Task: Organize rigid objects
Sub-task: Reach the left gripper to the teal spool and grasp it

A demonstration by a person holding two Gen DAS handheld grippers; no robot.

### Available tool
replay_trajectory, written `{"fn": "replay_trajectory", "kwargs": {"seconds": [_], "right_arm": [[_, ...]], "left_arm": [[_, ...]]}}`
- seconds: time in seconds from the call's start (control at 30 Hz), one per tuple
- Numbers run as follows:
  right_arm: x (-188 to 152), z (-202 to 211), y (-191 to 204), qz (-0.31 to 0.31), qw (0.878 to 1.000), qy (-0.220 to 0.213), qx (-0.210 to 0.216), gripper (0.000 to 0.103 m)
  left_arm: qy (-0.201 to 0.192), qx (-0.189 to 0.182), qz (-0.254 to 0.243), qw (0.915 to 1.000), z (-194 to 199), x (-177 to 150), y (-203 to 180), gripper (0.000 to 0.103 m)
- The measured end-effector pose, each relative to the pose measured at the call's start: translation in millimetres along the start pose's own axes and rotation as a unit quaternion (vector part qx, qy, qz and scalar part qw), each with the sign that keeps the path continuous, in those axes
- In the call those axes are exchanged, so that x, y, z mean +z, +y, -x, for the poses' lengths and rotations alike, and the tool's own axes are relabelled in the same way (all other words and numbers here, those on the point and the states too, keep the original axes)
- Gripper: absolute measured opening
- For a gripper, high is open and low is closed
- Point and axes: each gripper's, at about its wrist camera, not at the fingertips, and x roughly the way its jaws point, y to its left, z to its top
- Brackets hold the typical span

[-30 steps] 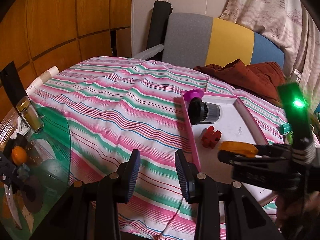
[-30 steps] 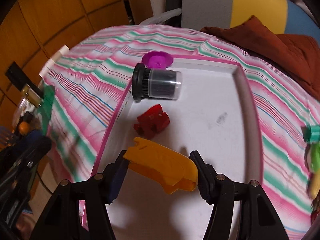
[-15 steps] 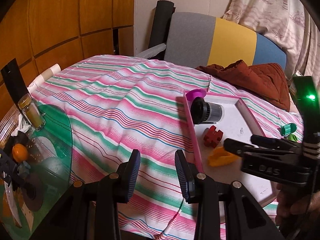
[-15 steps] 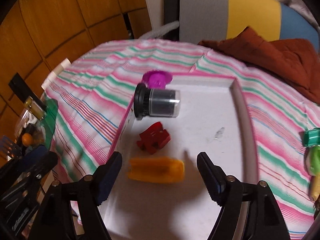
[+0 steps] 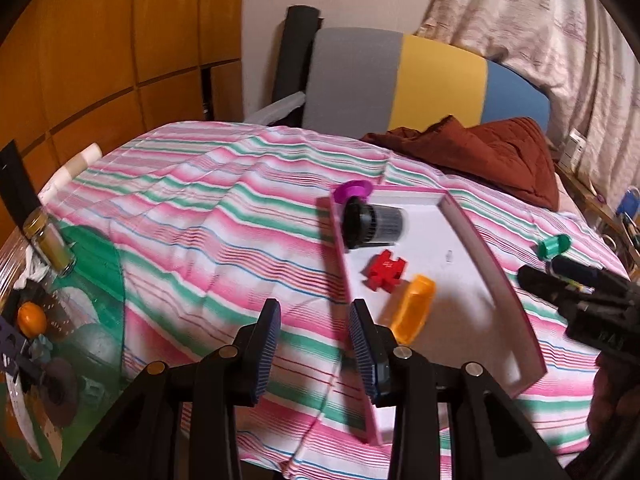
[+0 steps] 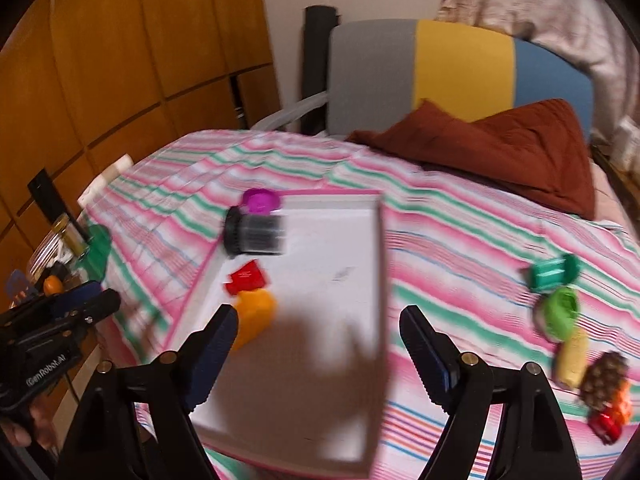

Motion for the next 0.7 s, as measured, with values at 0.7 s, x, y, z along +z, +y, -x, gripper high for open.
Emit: {"fn": "replay_trajectory", "kwargs": {"seconds": [0.7], "right_arm": [[-38, 90, -280, -0.245, 0.938, -0.077, -0.231, 0.084]], "left_arm": [[0.000, -0.089, -0.118, 0.9890, 9, 25, -121, 0.036]]}}
